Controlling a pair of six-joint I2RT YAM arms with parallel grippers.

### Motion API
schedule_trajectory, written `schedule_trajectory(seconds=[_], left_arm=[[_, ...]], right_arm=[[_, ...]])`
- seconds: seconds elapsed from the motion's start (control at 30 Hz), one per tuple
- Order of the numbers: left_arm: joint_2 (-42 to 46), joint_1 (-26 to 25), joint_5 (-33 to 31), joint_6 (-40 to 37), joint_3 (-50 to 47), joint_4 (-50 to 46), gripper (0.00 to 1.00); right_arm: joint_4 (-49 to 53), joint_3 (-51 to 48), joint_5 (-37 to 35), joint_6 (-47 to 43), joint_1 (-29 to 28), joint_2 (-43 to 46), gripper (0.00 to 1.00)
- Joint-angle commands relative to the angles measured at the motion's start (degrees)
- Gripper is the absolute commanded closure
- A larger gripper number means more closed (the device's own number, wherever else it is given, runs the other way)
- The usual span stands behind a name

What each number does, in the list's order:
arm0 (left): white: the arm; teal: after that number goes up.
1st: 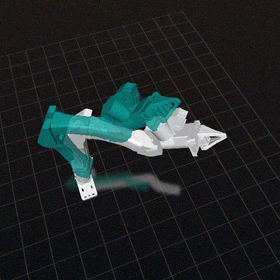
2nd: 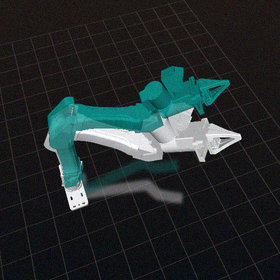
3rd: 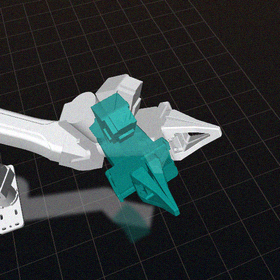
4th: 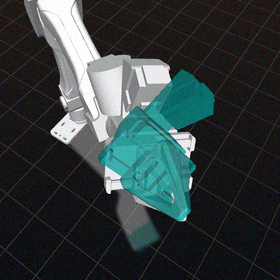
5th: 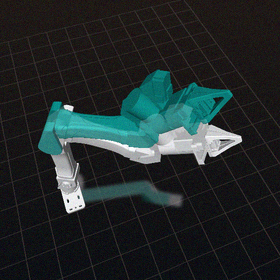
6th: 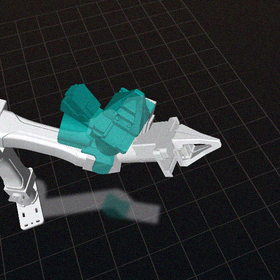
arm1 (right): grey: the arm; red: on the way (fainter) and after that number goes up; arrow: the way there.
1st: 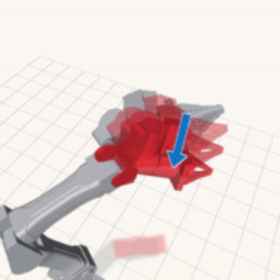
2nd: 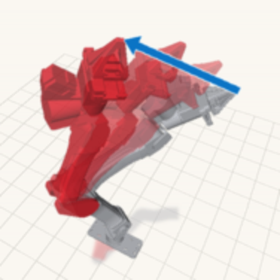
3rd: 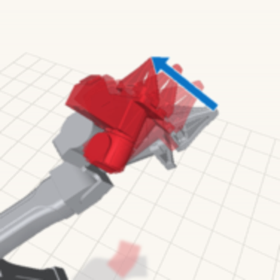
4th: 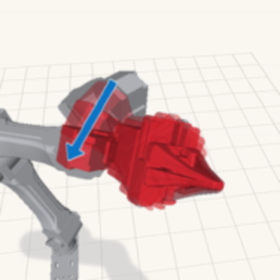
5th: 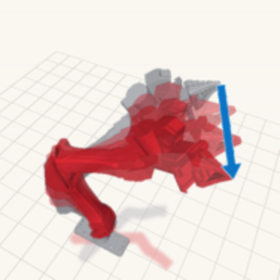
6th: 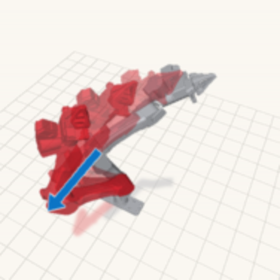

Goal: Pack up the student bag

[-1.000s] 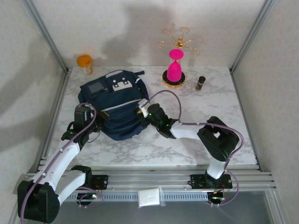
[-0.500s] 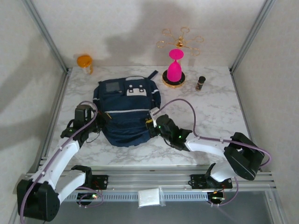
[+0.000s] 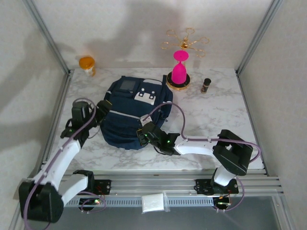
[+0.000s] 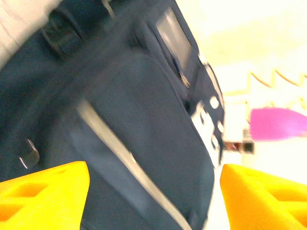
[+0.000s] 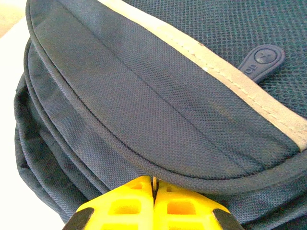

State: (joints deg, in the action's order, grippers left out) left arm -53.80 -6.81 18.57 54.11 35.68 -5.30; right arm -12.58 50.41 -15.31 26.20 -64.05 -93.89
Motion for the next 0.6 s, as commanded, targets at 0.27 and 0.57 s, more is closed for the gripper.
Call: schedule_trajectory(seconds=[0.27,0.57], left_arm=[[1.7,-24.28,-15.41,31.67,-11.09,15.14,0.34],[-11.43,-25.63,-20.78,30.47,-7.03,19.47,0.65]], right_arm=[[-0.81,0.31,0.04,0.67,-0.6,-0.02,1.0],[0.01,-1.18,-1.79,-0.36,-0.64,0.97,1.0]])
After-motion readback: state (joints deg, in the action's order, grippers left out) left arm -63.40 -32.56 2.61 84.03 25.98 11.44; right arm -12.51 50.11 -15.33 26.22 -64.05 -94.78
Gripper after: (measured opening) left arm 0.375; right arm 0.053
